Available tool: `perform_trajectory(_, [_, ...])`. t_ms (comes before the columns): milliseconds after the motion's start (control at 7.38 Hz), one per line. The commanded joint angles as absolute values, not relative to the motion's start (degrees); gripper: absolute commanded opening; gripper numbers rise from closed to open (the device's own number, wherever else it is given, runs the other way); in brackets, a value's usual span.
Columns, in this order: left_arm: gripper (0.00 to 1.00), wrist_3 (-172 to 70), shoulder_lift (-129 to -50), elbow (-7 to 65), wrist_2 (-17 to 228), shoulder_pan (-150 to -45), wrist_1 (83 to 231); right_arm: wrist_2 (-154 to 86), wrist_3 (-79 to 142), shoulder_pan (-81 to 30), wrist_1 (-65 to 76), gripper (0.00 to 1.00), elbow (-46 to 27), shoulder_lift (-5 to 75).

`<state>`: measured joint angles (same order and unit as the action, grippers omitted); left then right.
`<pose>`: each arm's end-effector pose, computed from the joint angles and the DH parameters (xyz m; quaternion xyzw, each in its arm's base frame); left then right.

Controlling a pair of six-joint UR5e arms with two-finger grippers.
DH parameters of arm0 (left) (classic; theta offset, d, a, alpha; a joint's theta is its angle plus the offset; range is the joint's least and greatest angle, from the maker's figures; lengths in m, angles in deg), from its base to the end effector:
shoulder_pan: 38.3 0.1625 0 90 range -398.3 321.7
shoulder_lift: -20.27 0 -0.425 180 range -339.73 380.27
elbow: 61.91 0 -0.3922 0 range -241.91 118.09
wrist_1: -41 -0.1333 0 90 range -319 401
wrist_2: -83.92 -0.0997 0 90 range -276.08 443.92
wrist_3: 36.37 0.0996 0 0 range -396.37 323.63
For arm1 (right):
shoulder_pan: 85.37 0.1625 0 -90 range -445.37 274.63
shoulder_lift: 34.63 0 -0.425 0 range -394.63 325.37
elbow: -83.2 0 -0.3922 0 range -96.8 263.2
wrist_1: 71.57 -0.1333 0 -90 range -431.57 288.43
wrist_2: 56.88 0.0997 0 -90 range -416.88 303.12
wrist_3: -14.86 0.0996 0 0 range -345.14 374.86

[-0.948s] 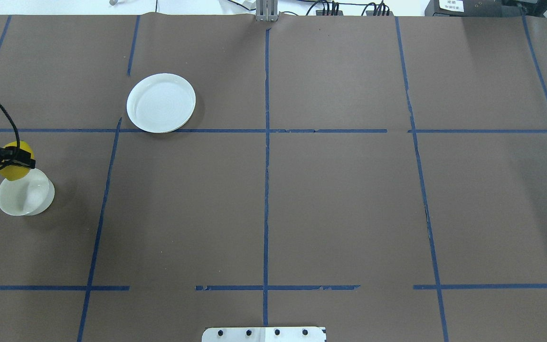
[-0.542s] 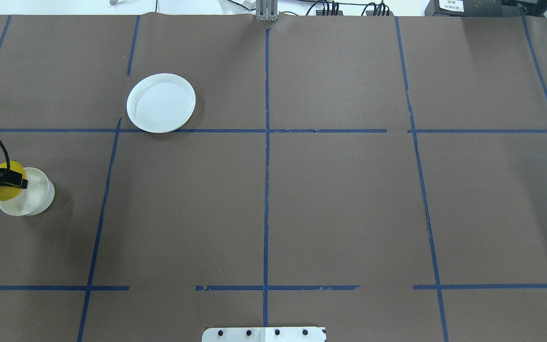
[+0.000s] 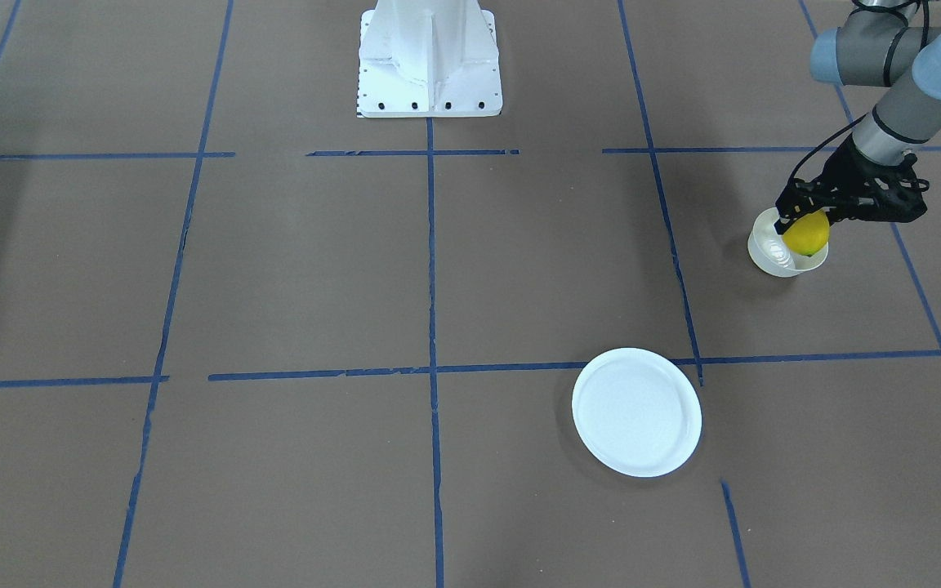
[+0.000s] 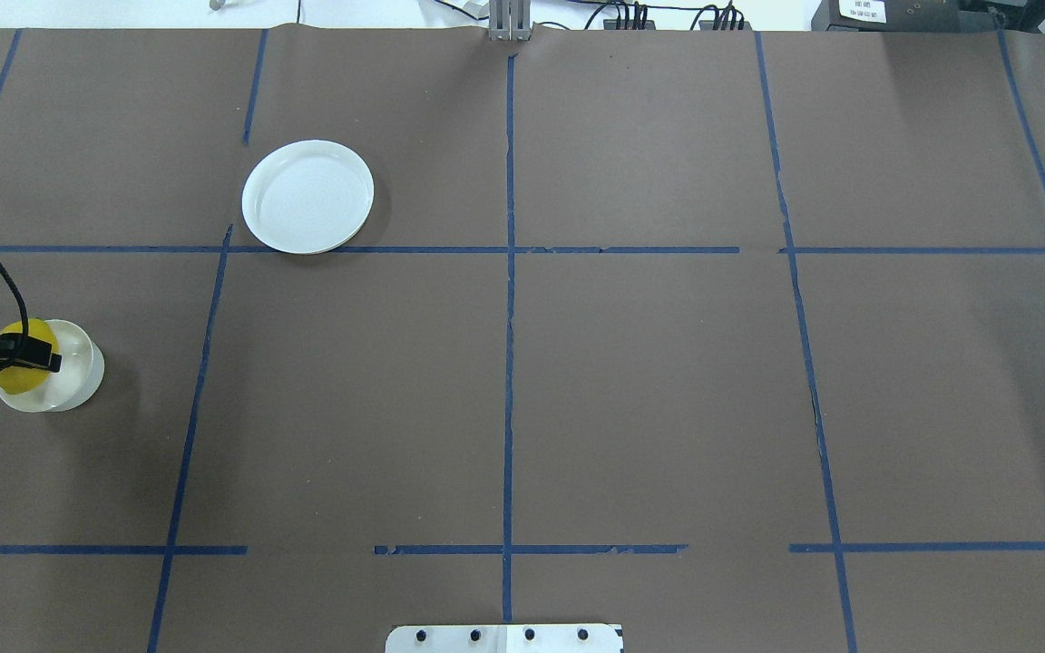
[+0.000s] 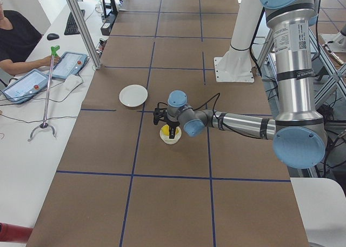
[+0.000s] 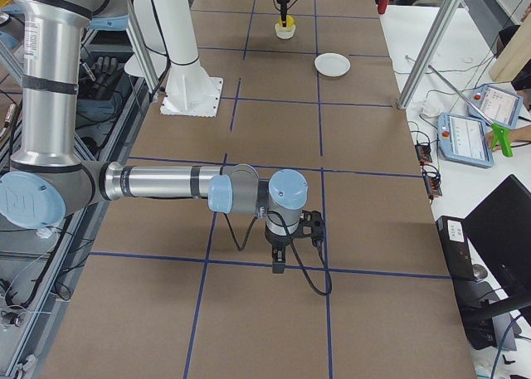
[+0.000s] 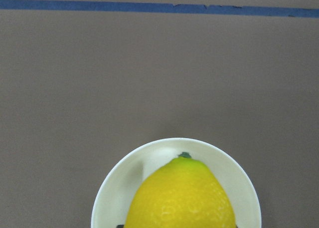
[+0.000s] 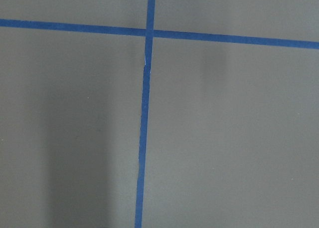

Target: Move lemon from plate to bowl

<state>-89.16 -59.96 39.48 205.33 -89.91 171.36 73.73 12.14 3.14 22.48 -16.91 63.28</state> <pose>0.2162 -0.4040 0.5668 0.0608 0.4232 -0.0165 0.9039 0.0572 -0.4323 0.6472 -0.0114 -0.3471 -0.0288 0.9373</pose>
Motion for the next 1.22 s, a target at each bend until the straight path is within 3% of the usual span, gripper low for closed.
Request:
perform_trajectory(0, [1.0,-88.76,-59.97,39.51,205.39,-89.89,171.35,73.73,12.14,3.14,22.47,1.0,-16.91,63.28])
perform_trajectory(542, [1.0,-81.08,-60.23,40.92,211.51,-93.03,170.04,73.73,12.14,3.14,22.47,1.0,-16.91,63.28])
perform_trajectory(1083, [1.0,-50.31,-61.81,43.98,220.06,-112.61,149.09,73.73,12.14,3.14,22.47,1.0,-16.91,63.28])
